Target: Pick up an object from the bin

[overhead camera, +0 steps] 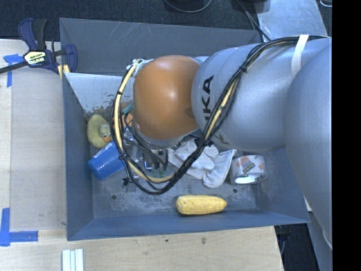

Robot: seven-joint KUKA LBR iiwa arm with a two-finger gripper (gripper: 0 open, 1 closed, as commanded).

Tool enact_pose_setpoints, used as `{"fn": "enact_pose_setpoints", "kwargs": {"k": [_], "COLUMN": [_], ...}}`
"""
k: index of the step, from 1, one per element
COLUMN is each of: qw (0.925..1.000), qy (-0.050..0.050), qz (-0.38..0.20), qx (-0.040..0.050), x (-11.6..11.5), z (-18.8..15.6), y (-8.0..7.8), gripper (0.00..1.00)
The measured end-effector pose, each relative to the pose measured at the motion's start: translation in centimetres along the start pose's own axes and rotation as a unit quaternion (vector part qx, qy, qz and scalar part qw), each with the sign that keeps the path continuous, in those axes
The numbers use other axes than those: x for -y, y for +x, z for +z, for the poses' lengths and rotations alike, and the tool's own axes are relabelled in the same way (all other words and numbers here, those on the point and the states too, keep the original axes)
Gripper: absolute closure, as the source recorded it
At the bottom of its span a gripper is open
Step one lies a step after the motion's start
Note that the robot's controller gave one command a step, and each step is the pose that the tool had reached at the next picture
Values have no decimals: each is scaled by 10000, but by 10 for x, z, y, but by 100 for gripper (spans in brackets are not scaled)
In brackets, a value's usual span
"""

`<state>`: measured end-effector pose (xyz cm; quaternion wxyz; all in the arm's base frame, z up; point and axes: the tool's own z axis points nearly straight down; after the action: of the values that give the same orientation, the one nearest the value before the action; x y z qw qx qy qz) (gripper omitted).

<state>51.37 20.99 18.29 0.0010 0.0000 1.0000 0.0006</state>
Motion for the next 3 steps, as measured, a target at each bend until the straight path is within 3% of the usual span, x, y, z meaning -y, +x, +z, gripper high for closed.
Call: {"fn": "enact_pose_setpoints", "kwargs": {"k": [1, 2, 3], "qw": [9996, 9999, 10000], "qy": [-10, 6, 5], "qz": [265, 134, 70], "qx": [23, 26, 5], "x": [-3, -13, -12], "z": [40, 97, 95], "y": [-26, -57, -52], "gripper": [0, 0, 100]}}
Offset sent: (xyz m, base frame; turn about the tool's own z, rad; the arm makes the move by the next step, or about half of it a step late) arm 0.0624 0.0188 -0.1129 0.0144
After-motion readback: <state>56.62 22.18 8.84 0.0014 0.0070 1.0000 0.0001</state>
